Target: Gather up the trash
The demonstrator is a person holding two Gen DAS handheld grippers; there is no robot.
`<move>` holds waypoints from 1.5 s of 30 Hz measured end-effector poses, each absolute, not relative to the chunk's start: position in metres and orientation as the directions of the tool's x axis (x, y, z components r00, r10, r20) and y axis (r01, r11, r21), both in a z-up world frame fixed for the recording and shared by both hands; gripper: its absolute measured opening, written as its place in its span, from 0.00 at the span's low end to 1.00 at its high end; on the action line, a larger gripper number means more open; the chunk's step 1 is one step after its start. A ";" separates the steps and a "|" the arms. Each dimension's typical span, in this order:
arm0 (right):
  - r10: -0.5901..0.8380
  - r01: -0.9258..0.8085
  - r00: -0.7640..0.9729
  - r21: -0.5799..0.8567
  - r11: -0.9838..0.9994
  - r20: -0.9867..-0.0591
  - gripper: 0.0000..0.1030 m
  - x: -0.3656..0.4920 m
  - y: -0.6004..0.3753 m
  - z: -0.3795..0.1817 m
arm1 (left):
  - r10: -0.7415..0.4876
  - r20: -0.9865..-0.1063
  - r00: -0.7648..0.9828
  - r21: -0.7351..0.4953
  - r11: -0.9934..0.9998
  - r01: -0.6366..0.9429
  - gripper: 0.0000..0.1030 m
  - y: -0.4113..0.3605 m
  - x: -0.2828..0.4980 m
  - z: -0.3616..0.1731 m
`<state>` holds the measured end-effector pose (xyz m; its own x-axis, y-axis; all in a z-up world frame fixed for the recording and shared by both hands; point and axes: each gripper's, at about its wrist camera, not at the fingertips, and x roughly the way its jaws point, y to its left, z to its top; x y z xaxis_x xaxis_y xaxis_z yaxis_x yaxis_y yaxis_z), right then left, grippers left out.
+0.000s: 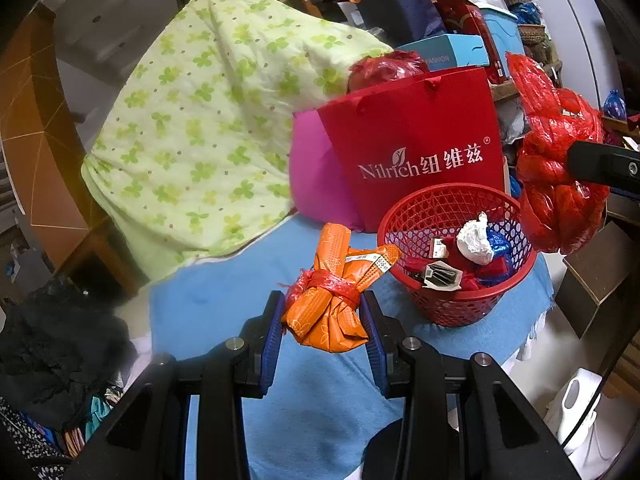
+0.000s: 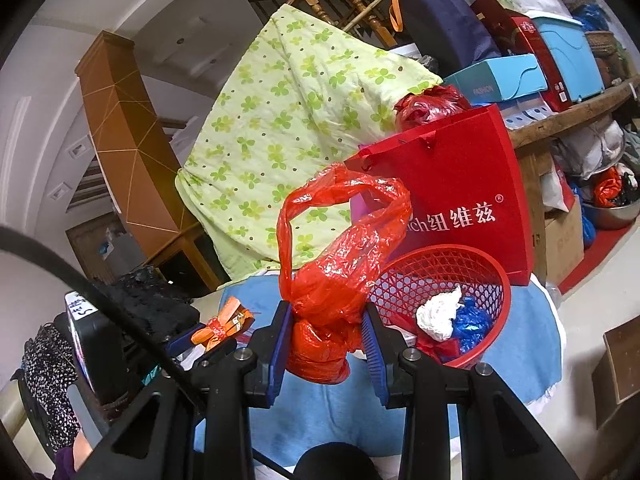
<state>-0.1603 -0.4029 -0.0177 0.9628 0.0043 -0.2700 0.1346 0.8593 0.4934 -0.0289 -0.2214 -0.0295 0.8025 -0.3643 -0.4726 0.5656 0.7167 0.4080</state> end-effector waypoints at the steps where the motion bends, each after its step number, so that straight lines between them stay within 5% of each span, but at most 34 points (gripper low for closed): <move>1: 0.003 0.136 0.963 0.494 0.859 -0.271 0.36 -0.161 -0.403 -0.019 | -0.365 -0.475 0.801 0.407 0.716 0.567 0.38 -0.222 -0.029 -0.030; 45: -0.024 0.217 0.944 0.564 0.797 -0.328 0.36 -0.163 -0.438 -0.051 | -0.360 -0.541 0.760 0.436 0.653 0.620 0.38 -0.266 -0.035 -0.064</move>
